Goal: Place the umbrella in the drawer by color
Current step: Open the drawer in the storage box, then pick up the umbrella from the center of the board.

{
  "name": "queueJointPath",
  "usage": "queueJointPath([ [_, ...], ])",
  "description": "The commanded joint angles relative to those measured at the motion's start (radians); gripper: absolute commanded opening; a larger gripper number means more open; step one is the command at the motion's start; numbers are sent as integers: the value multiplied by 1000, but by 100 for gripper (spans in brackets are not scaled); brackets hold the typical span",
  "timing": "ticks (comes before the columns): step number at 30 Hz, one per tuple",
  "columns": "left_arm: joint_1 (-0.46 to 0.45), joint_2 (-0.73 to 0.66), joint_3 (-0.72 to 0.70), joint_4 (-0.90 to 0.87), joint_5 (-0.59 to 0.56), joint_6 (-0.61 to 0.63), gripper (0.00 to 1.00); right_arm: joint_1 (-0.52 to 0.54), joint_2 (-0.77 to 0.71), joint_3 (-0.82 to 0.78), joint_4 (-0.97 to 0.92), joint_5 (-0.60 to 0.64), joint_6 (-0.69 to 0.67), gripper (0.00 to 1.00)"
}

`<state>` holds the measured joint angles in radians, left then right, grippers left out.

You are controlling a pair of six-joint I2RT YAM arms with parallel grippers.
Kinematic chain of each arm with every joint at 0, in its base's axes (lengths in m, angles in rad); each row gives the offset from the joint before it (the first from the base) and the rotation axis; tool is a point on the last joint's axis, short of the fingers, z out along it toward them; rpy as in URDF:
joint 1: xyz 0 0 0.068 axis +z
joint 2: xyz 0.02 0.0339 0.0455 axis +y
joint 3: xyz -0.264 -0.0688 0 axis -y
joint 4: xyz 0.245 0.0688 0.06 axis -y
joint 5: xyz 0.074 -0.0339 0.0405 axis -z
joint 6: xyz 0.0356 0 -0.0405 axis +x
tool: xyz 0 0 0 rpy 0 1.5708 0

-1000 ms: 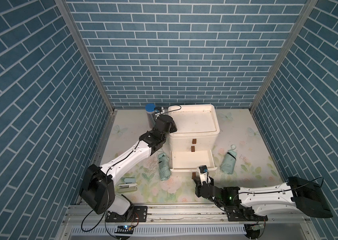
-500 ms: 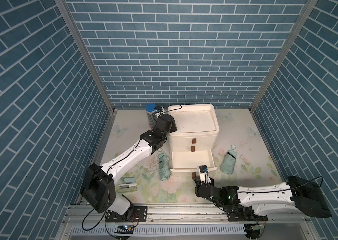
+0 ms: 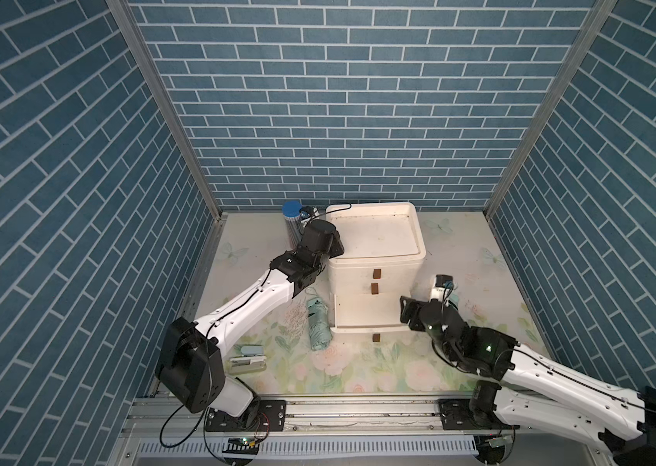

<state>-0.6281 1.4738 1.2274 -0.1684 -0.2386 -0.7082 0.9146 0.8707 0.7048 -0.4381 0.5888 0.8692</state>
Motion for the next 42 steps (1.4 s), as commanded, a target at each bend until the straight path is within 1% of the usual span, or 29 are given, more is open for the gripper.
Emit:
queueJointPath([
  [1,-10,-81,-20,-38,37,78,53,-243,80,3,-167,-131,-87,86],
  [3,-10,-148,-40,-31,7,107,53,-443,135,-45,-84,-268,-137,84],
  [4,-11,-181,-56,-19,-3,123,51,-512,151,-77,-27,-340,-155,83],
  [6,-10,-269,-111,24,-28,142,50,-633,198,-131,70,-430,-168,82],
  [8,-10,-353,-174,74,-42,158,51,-700,248,-156,140,-468,-179,82],
  [10,-11,-429,-226,111,-47,169,54,-745,293,-173,201,-496,-190,82],
  [12,-11,-484,-261,127,-26,175,57,-782,339,-183,263,-563,-210,82],
  [17,-10,-514,-297,142,82,176,53,-790,407,-190,323,-652,-240,77],
  [19,-11,-513,-313,154,103,170,52,-789,416,-204,341,-658,-240,75],
  [21,-11,-509,-323,164,112,160,49,-790,416,-224,364,-715,-239,72],
  [23,-10,-504,-322,165,120,159,37,-790,413,-238,382,-741,-236,67],
  [24,-11,-501,-321,164,121,156,34,-789,409,-243,383,-745,-236,64],
  [26,-10,-498,-318,164,138,156,32,-790,395,-248,378,-739,-236,58],
  [28,-11,-496,-312,164,171,162,31,-790,378,-244,360,-715,-241,53],
  [33,-10,-495,-305,156,206,174,30,-790,365,-207,315,-672,-263,23],
  [36,-11,-499,-307,157,216,174,30,-790,342,-196,304,-672,-269,11],
  [37,-10,-499,-307,160,222,176,30,-790,327,-191,299,-670,-273,3],
  [38,-10,-498,-305,161,231,177,30,-790,307,-183,292,-670,-277,0],
  [40,-10,-497,-300,161,243,181,33,-790,263,-172,279,-643,-287,0],
  [42,-10,-497,-293,164,259,185,39,-788,202,-146,262,-651,-308,0],
])
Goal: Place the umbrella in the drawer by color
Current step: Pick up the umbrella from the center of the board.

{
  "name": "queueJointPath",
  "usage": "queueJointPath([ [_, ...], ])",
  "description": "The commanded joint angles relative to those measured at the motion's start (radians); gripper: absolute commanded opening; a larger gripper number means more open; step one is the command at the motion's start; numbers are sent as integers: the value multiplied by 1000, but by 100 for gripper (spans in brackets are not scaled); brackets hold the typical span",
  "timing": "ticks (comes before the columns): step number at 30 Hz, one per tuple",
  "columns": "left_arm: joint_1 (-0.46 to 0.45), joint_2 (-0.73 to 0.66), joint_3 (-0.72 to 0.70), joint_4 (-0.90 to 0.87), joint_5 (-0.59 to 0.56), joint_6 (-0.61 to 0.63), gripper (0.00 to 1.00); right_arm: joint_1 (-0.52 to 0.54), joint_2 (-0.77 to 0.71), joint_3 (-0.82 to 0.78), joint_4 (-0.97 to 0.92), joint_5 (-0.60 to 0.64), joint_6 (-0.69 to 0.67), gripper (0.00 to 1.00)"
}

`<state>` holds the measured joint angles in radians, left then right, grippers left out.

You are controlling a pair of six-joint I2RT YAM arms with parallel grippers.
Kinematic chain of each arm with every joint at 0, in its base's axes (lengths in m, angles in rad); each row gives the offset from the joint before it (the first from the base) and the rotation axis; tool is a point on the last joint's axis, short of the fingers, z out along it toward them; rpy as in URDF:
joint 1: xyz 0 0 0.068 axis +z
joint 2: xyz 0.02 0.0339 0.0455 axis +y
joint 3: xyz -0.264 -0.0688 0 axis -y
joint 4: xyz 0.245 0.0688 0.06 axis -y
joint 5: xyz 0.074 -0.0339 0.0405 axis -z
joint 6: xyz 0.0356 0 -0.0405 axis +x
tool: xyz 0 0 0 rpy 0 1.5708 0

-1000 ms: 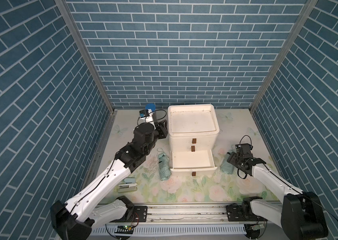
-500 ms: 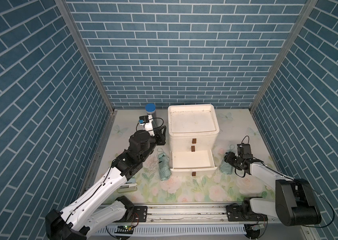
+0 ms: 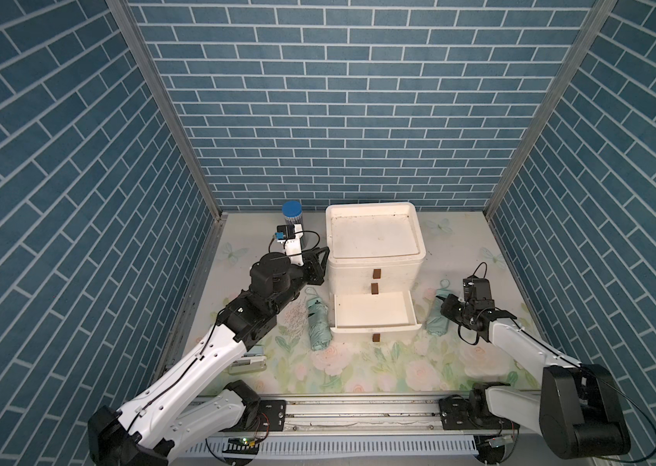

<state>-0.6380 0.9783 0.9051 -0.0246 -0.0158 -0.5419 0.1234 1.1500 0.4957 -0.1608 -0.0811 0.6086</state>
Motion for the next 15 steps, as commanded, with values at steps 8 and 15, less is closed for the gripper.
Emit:
queueJointPath([
  [8,0,0,43,109,237,26,65,69,-411,239,-19,31,-79,0],
  [15,-18,38,26,247,500,19,69,284,-417,257,325,-185,52,0],
])
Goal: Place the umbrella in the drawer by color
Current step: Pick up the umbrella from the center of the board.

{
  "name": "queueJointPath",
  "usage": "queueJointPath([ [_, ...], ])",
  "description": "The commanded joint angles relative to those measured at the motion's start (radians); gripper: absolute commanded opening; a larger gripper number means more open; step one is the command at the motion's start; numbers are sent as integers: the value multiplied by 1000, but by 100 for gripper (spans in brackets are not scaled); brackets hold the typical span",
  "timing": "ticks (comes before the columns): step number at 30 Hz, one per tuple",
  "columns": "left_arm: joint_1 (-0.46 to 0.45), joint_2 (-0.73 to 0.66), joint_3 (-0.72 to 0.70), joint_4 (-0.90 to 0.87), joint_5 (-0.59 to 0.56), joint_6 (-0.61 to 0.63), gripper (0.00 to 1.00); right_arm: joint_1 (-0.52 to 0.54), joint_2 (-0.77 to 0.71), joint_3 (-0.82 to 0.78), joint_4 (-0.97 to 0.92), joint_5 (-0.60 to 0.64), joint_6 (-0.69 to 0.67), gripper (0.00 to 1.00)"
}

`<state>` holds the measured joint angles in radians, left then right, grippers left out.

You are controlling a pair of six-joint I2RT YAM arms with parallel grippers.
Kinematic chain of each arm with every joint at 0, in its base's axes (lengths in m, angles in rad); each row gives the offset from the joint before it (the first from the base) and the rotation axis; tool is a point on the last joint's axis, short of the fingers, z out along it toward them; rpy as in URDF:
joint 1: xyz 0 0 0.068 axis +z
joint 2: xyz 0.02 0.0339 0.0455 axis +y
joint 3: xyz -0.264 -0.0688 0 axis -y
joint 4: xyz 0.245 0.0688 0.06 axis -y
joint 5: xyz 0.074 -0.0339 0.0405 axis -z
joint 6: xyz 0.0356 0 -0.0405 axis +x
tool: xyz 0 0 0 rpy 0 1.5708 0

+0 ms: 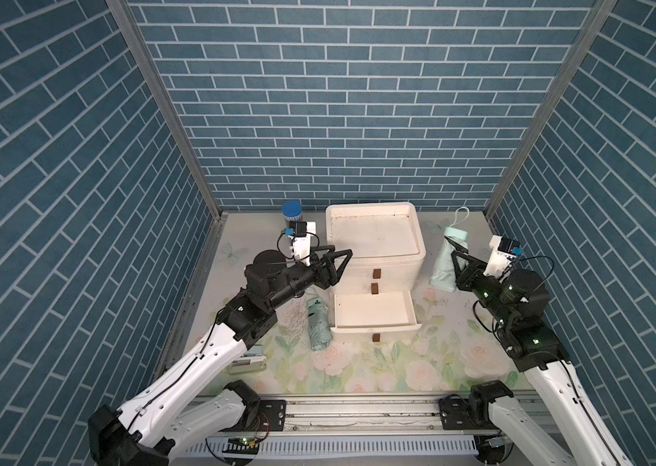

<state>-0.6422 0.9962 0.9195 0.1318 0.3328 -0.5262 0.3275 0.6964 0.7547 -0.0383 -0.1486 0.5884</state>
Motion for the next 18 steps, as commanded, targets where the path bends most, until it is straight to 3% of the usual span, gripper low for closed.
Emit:
queueJointPath([
  [1,-23,29,12,99,164,4,70,126,49,-7,258,-126,85,0],
  [6,-73,76,6,108,181,23,72,328,131,8,488,-126,114,0],
  [13,-92,95,7,113,176,35,72,460,229,67,584,-88,82,0],
  [16,-97,97,7,123,207,40,68,492,251,72,592,-57,69,0],
  [18,-99,101,11,116,218,47,59,509,261,67,604,-42,67,0],
])
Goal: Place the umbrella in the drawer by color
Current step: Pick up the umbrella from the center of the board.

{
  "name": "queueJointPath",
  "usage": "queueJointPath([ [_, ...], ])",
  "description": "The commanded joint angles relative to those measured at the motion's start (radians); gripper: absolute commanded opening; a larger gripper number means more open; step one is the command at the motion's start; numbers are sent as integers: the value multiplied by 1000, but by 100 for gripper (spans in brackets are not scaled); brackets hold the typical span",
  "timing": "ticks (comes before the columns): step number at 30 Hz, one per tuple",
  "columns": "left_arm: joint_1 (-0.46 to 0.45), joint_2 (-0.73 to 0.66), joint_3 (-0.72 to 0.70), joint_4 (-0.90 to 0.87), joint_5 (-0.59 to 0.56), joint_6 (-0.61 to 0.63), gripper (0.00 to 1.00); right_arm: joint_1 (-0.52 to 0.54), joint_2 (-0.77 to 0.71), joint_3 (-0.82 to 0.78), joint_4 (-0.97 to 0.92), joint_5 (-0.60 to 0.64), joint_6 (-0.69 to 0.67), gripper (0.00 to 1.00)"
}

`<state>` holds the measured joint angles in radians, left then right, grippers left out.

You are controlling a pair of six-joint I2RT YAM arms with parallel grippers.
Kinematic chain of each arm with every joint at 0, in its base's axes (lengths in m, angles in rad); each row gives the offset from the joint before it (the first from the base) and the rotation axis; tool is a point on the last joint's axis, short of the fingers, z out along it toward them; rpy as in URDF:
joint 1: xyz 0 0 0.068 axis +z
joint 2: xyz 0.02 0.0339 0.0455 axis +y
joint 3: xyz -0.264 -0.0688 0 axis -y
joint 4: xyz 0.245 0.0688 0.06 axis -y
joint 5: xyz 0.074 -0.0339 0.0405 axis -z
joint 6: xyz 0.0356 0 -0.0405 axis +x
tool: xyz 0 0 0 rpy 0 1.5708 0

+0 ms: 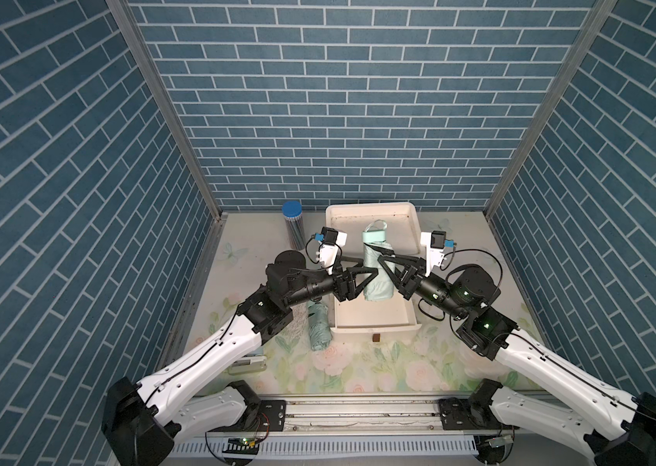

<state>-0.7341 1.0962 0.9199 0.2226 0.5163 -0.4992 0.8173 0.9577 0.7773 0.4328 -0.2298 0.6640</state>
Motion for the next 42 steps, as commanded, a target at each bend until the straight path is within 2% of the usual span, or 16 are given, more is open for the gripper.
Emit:
queueJointPath([
  [1,-7,4,15,14,32,24,52,27,5,45,133,48,-11,0],
  [5,-8,11,34,-30,14,44,29,47,16,38,126,83,-14,0],
  [9,-11,11,54,-80,-63,74,13,60,18,39,89,124,-9,1],
  [11,-12,11,77,-141,-160,105,4,60,16,56,12,182,-9,20],
  [12,-12,15,88,-171,-207,123,2,60,13,73,-40,222,-9,35],
  [13,-16,16,100,-204,-264,150,1,60,8,93,-107,265,-14,55],
  [14,-24,16,107,-237,-319,183,1,60,3,121,-180,311,-21,64],
  [17,-83,9,121,-309,-511,273,0,58,-9,205,-380,415,-25,81],
  [19,-162,10,122,-330,-651,339,0,58,-6,263,-478,415,-20,86],
  [23,-336,58,132,-354,-940,445,0,58,37,362,-605,330,30,89],
  [27,-416,79,124,-317,-1110,498,0,57,53,396,-684,313,93,89],
  [31,-480,77,110,-269,-1200,556,0,58,71,431,-781,342,114,89],
  [33,-497,76,102,-256,-1227,579,0,57,74,437,-805,343,118,86],
  [38,-530,98,99,-259,-1243,631,0,58,86,431,-797,294,113,78],
  [42,-539,138,115,-282,-1264,642,0,57,95,432,-803,260,111,77],
])
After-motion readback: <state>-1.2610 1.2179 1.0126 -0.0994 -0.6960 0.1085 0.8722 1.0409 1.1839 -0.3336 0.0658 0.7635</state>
